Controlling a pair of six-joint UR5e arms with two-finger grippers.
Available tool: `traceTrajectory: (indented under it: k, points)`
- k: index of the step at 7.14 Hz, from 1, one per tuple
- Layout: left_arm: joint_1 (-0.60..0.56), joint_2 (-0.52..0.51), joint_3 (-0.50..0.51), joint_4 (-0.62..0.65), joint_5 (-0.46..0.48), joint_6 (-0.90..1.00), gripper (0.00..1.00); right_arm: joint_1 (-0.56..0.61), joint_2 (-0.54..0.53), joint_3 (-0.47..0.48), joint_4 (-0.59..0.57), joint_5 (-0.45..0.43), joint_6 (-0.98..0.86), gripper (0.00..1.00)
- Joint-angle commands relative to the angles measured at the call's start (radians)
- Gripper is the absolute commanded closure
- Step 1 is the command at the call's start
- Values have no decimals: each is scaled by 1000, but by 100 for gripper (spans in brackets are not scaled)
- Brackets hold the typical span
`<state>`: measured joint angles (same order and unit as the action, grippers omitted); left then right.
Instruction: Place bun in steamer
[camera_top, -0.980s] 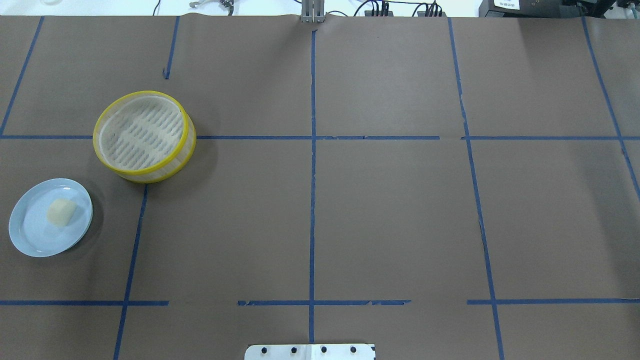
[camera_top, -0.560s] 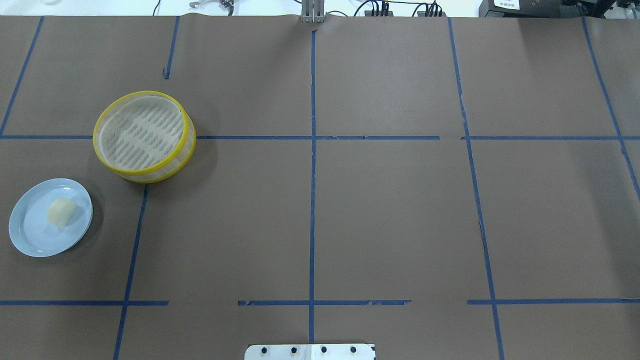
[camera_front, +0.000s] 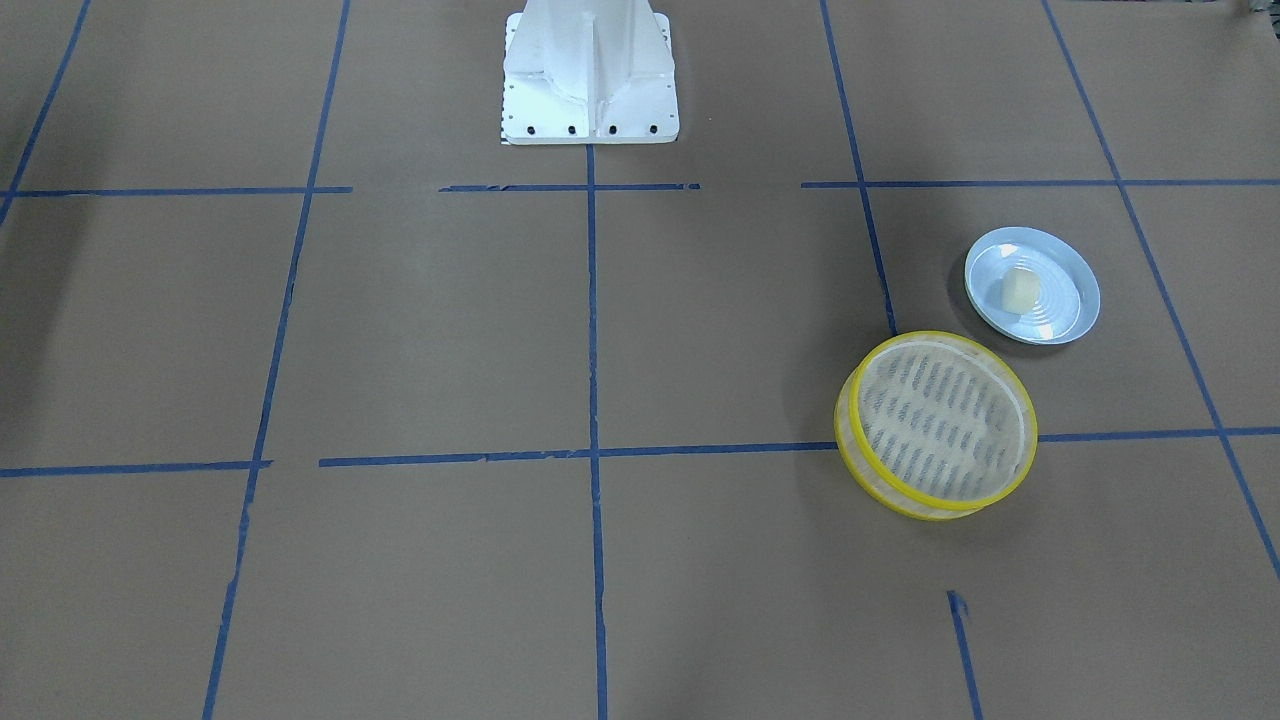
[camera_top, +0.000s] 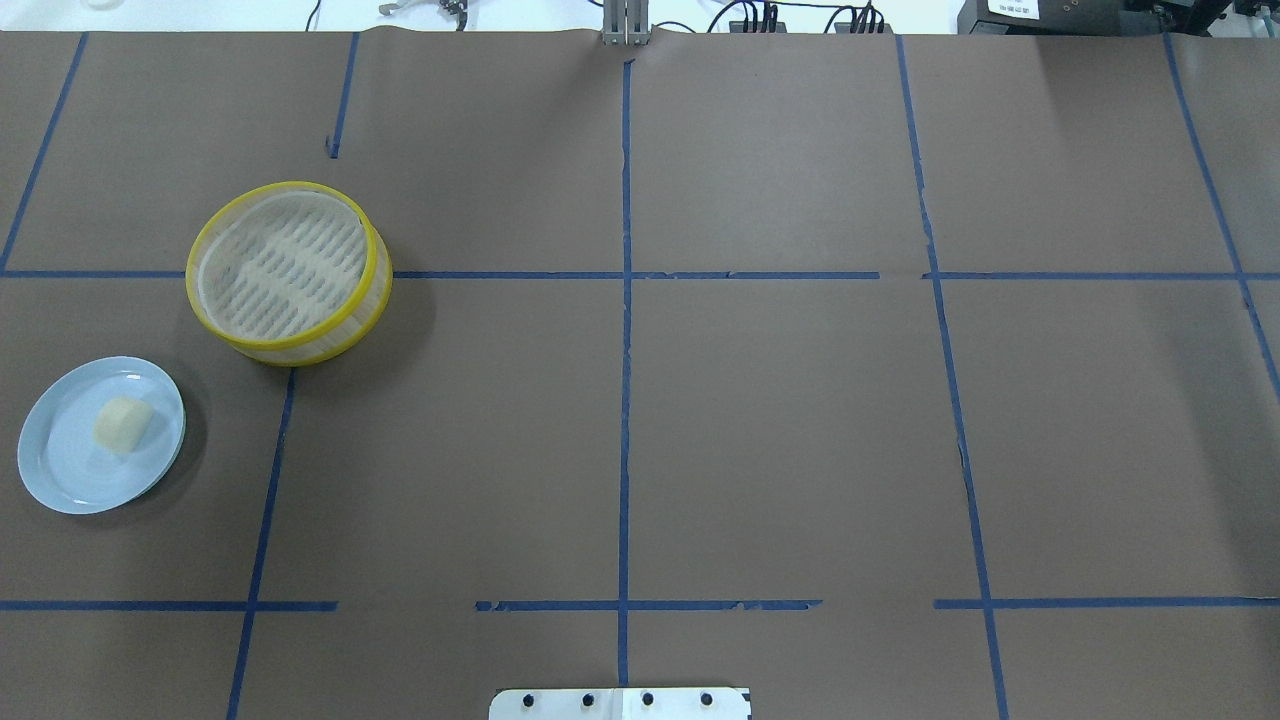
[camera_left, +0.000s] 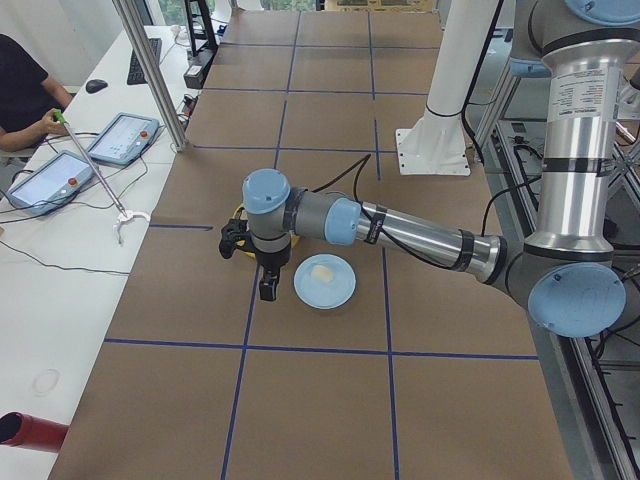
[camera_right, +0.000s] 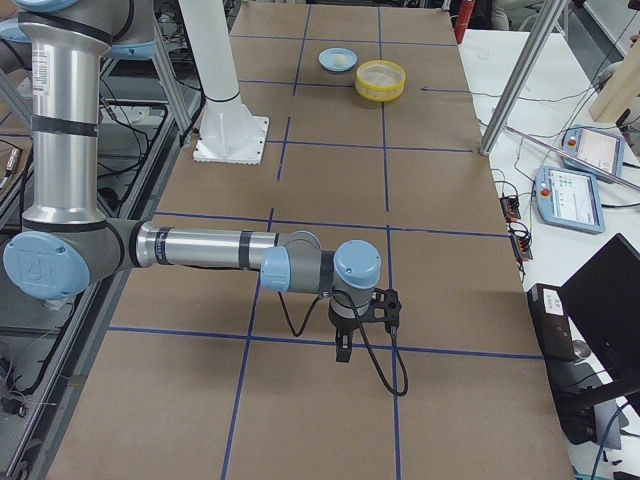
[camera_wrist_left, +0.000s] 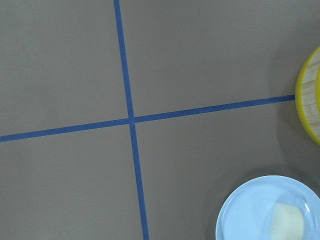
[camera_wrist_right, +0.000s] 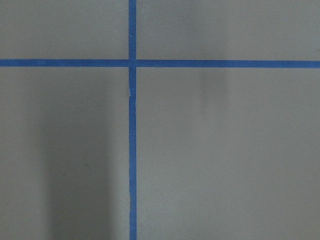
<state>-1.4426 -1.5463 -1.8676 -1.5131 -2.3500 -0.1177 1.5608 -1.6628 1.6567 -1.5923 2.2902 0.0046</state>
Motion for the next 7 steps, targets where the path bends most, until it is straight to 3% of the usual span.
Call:
traceTrajectory:
  k: [1, 2, 3, 7]
  points:
    - [142, 56, -51, -153, 20, -240, 0, -1, 0, 0, 0, 0, 0, 0]
    - [210, 77, -53, -271, 58, -375, 0, -1, 0, 0, 0, 0, 0, 0]
    - [293, 81, -45, -307, 83, -411, 0, 1, 0, 0, 0, 0, 0, 0]
    - [388, 72, -61, -337, 176, -422, 0, -1, 0, 0, 0, 0, 0, 0]
